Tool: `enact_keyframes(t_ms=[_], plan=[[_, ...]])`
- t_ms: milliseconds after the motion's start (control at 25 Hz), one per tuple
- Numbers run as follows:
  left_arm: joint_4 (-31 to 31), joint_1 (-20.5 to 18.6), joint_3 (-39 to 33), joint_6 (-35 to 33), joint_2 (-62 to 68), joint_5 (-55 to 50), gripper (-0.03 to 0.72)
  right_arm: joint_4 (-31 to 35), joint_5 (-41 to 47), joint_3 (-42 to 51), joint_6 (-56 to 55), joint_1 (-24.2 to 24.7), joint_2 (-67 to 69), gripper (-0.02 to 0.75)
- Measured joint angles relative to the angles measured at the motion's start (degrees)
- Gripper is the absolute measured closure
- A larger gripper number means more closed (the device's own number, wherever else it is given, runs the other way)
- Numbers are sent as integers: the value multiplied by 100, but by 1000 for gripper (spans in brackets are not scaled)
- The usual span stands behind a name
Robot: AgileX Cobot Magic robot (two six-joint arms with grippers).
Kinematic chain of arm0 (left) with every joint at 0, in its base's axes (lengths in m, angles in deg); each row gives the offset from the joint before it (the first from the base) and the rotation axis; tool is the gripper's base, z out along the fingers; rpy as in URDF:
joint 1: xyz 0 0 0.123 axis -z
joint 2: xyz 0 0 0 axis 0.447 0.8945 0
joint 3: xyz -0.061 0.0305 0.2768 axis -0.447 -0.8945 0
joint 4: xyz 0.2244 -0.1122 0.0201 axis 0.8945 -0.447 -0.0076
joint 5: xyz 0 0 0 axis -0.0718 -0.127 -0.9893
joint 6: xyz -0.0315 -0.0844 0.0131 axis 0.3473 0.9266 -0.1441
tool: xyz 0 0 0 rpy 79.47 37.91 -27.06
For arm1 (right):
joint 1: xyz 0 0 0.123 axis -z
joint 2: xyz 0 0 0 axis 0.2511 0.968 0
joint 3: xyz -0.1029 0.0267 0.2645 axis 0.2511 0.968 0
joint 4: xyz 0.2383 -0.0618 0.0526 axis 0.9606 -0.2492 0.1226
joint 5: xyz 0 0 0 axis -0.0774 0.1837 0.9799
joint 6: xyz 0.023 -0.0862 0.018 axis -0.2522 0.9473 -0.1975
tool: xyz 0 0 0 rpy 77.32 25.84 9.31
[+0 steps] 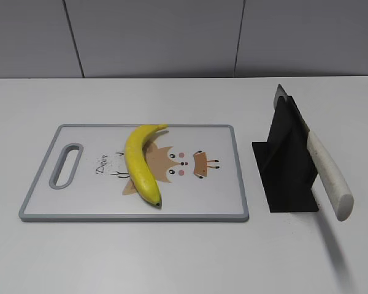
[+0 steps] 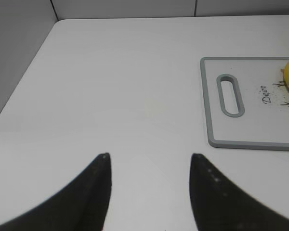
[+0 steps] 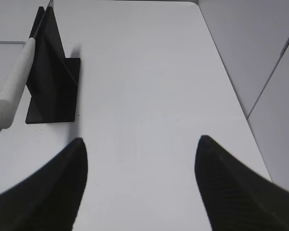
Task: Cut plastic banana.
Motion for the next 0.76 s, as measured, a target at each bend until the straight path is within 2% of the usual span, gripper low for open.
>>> enact_keyframes(t_ms=[760], plan=[[0,0,0,0,0,0,179,0,0,0,0,0,0,195]])
